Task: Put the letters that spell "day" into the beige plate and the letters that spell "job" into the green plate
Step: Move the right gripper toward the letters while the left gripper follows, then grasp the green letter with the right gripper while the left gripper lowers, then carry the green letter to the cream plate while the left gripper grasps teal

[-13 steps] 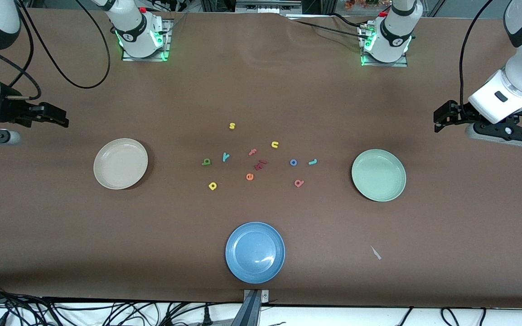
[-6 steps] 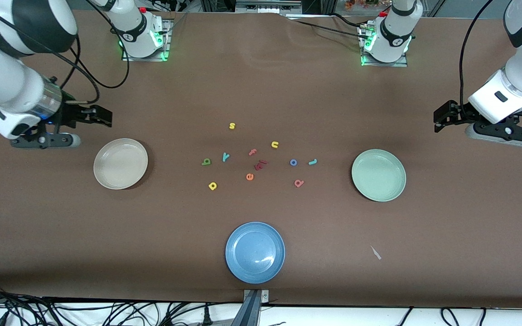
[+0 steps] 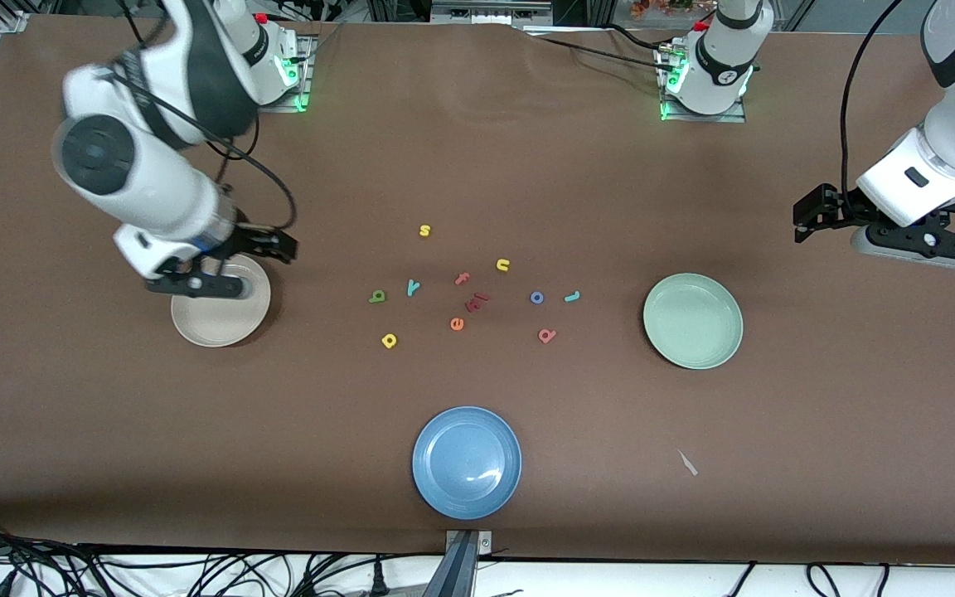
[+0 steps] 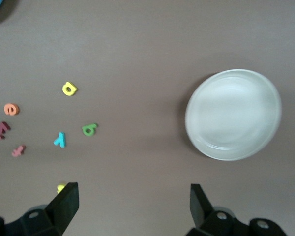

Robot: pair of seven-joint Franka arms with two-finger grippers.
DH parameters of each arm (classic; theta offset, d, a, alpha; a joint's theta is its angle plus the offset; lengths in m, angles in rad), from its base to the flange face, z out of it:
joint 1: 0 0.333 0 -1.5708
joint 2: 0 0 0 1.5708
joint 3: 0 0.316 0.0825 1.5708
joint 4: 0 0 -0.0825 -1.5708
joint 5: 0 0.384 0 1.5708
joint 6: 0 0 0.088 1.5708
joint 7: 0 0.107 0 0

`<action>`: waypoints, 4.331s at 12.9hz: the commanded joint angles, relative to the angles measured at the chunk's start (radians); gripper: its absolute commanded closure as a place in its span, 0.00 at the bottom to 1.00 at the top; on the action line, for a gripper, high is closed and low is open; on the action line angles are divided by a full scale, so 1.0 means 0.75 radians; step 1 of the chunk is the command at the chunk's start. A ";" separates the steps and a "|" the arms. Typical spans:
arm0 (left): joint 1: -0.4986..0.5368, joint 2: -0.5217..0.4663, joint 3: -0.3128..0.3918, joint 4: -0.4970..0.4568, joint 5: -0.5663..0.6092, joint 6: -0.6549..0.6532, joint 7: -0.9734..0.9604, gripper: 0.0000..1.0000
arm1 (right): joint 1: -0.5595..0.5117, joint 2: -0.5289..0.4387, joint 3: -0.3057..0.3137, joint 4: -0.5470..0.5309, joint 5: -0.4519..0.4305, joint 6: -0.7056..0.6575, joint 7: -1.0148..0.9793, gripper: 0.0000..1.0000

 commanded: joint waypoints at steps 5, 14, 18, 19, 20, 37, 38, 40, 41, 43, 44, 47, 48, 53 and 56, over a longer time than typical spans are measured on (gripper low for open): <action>0.005 0.058 -0.006 0.019 0.008 -0.007 0.003 0.00 | 0.132 0.184 -0.007 -0.182 -0.010 0.429 0.210 0.00; -0.195 0.346 -0.006 0.121 0.016 0.091 -0.117 0.00 | 0.189 0.361 -0.007 -0.300 0.002 0.841 0.317 0.00; -0.304 0.516 -0.008 0.220 0.004 0.168 -0.327 0.00 | 0.216 0.460 -0.005 -0.195 0.002 0.839 0.378 0.01; -0.326 0.545 -0.008 0.203 0.004 0.238 -0.364 0.00 | 0.218 0.462 -0.005 -0.195 0.002 0.839 0.384 0.01; -0.361 0.594 -0.008 0.205 0.004 0.275 -0.385 0.00 | 0.218 0.468 -0.005 -0.195 0.002 0.839 0.380 0.03; -0.602 0.744 -0.008 -0.284 0.039 0.944 -1.168 0.23 | 0.242 0.484 -0.007 -0.214 0.006 0.807 0.450 0.62; -0.602 0.748 -0.008 -0.281 0.037 0.946 -1.169 0.28 | 0.242 0.482 -0.007 -0.214 0.006 0.805 0.450 0.66; -0.602 0.754 -0.008 -0.275 0.037 0.950 -1.169 0.33 | 0.242 0.482 -0.007 -0.214 0.008 0.805 0.450 0.72; -0.602 0.756 -0.008 -0.275 0.037 0.968 -1.169 0.33 | 0.242 0.482 -0.007 -0.212 0.008 0.805 0.458 0.74; -0.600 0.766 -0.008 -0.275 0.029 0.991 -1.169 0.41 | 0.242 0.482 -0.007 -0.205 0.008 0.805 0.478 0.81; -0.602 0.768 -0.008 -0.275 0.025 0.991 -1.171 0.45 | 0.240 0.478 -0.007 -0.197 0.008 0.784 0.476 0.84; -0.602 0.768 -0.008 -0.290 0.017 0.991 -1.197 0.59 | 0.234 0.468 -0.015 -0.122 0.008 0.648 0.476 0.88; -0.604 0.776 -0.010 -0.290 0.017 0.991 -1.199 0.59 | 0.232 0.450 -0.021 -0.091 0.008 0.578 0.470 0.88; -0.594 0.762 -0.017 -0.277 0.017 0.973 -1.199 0.82 | 0.226 0.270 -0.148 -0.179 0.008 0.443 0.115 0.92; -0.578 0.703 -0.002 -0.259 0.035 0.903 -1.185 0.83 | 0.228 0.159 -0.238 -0.299 0.006 0.455 -0.112 0.92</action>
